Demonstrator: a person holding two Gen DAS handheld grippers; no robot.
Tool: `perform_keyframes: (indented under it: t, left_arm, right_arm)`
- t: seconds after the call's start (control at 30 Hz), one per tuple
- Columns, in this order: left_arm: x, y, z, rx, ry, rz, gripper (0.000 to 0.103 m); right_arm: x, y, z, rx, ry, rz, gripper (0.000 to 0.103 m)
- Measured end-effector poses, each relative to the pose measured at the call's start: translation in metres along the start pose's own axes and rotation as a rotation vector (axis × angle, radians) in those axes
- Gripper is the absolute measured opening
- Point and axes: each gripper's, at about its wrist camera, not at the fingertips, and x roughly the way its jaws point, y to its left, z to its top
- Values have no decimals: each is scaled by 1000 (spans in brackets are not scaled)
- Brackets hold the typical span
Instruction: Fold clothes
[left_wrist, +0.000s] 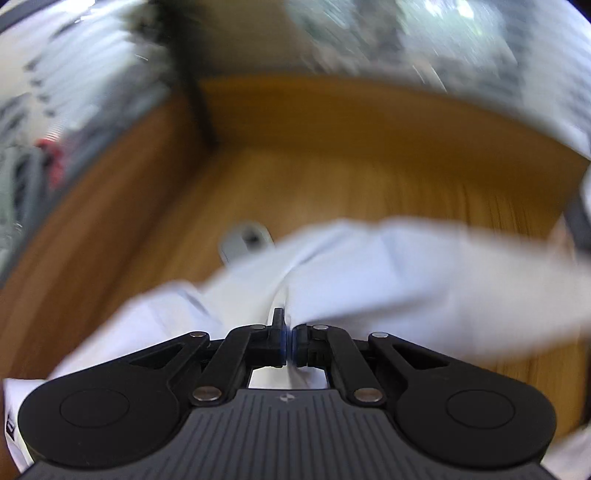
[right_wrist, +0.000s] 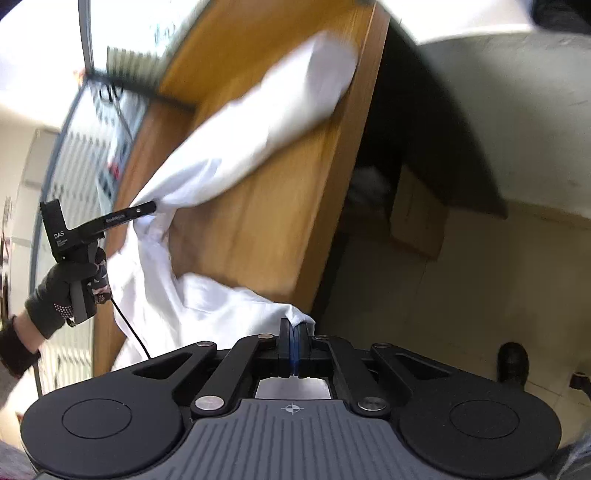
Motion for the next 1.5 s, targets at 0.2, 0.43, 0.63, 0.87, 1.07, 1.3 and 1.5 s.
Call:
perform_keyframes:
  t: [0.2, 0.43, 0.63, 0.87, 1.07, 1.3, 1.5]
  left_arm:
    - [25, 24, 66, -143, -33, -6, 2]
    - [78, -12, 87, -53, 10, 11, 2]
    - [117, -35, 82, -3, 54, -2, 3]
    - [112, -20, 93, -58, 101, -136, 35]
    - [55, 4, 102, -88, 27, -265, 83]
    - [-21, 29, 85, -81, -31, -222, 83]
    - [-81, 44, 22, -95, -35, -185, 83]
  right_arm:
    - [-31, -5, -19, 125, -110, -41, 2]
    - [-19, -15, -37, 244, -192, -98, 2]
    - [-10, -25, -44, 277, -211, -164, 2]
    - [-10, -15, -29, 114, -172, -241, 2]
    - [-12, 3, -23, 41, -151, -289, 4]
    - [-23, 34, -27, -98, -138, -349, 4]
    - [-37, 55, -38, -266, -132, -432, 16]
